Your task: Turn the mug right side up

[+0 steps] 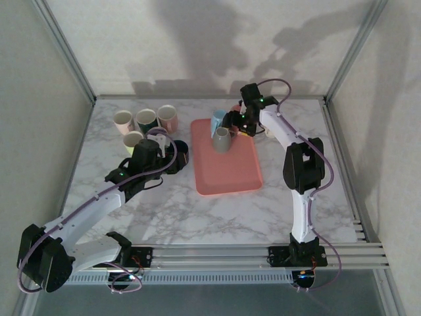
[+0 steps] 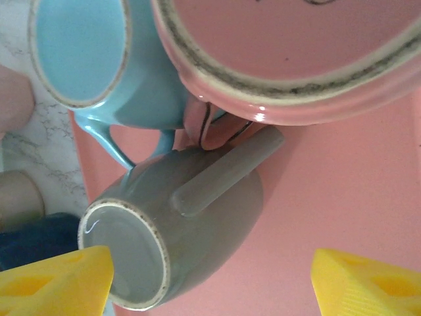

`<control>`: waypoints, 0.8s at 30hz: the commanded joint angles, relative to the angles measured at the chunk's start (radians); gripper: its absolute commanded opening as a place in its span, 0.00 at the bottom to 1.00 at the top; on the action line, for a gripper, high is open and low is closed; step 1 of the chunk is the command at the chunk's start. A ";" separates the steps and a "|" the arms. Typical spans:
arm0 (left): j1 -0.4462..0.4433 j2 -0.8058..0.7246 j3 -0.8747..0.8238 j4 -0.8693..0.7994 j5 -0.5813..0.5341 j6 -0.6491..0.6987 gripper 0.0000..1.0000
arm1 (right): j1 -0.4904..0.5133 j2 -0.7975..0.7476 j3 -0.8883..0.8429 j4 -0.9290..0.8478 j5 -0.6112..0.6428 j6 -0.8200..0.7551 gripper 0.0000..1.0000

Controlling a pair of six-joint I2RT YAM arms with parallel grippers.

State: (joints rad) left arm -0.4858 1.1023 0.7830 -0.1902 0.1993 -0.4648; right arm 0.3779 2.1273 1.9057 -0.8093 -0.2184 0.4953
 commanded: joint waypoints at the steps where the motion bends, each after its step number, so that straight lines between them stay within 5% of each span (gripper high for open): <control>1: 0.013 -0.019 -0.016 0.028 0.025 -0.012 0.46 | 0.010 0.030 0.042 -0.025 0.019 0.042 0.80; 13: 0.023 -0.025 -0.039 0.040 0.037 -0.019 0.46 | 0.022 0.040 0.002 -0.016 0.036 0.078 0.80; 24: 0.036 -0.009 -0.040 0.061 0.058 -0.018 0.46 | 0.054 -0.160 -0.262 0.019 0.095 0.089 0.80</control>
State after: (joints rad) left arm -0.4599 1.0996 0.7380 -0.1528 0.2367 -0.4763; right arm 0.4198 2.0262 1.7046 -0.7471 -0.1673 0.5728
